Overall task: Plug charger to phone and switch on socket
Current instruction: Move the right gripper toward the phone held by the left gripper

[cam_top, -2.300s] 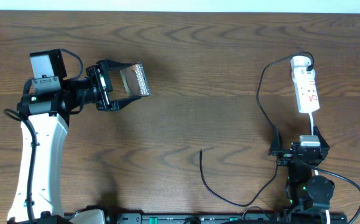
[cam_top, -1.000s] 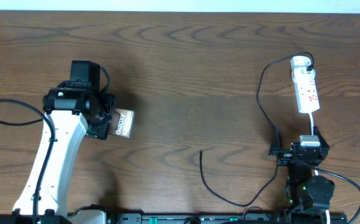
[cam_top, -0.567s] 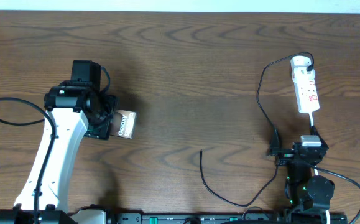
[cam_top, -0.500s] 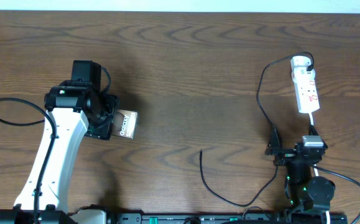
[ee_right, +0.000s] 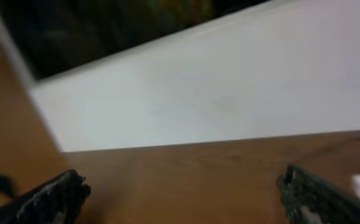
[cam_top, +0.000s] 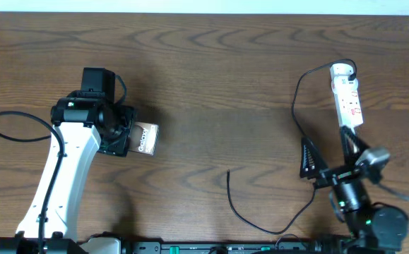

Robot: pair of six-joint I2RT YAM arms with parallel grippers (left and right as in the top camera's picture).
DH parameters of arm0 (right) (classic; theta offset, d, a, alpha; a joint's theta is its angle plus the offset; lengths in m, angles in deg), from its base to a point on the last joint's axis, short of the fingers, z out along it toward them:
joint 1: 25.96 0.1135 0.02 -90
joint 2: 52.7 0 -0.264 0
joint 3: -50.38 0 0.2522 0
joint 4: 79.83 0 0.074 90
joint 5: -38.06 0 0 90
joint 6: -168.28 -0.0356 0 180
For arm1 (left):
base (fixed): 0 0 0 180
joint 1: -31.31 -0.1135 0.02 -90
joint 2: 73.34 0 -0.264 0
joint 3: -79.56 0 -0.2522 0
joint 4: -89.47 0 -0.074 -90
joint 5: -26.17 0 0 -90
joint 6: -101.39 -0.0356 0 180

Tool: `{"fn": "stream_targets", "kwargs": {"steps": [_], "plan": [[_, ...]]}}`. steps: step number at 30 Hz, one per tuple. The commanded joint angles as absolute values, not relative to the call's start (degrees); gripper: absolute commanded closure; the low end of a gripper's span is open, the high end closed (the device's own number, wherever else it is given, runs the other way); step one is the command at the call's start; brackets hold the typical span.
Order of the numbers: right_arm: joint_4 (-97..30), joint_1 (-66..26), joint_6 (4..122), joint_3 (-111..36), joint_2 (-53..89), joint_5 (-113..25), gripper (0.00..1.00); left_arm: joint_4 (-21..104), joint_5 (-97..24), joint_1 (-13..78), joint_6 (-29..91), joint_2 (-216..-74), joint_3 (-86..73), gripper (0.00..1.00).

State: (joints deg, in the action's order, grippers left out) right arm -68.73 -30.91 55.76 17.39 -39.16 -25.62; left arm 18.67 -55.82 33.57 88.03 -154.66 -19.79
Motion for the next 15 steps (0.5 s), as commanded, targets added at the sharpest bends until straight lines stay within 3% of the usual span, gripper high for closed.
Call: {"fn": "stream_targets", "kwargs": {"steps": [1, 8, 12, 15], "plan": [[-68.42, -30.89, 50.62, 8.34, -24.82, -13.07, 0.01, 18.78, -55.47, 33.66, 88.54, -154.68, -19.0, 0.93], [-68.47, -30.54, 46.6, -11.06, 13.73, 14.23, 0.01, 18.8, -55.47, 33.66, 88.56, -154.68, -19.0, 0.93], [-68.51, -29.18, 46.21, -18.04, 32.12, 17.66, 0.01, 18.8, -55.45, 33.66, 88.56, -154.68, -19.0, 0.93], [-69.54, -27.02, 37.94, -20.14, 44.29, 18.78, 0.01, 18.83, -55.45, 33.66, 88.56, -154.68, -19.0, 0.93]]}}
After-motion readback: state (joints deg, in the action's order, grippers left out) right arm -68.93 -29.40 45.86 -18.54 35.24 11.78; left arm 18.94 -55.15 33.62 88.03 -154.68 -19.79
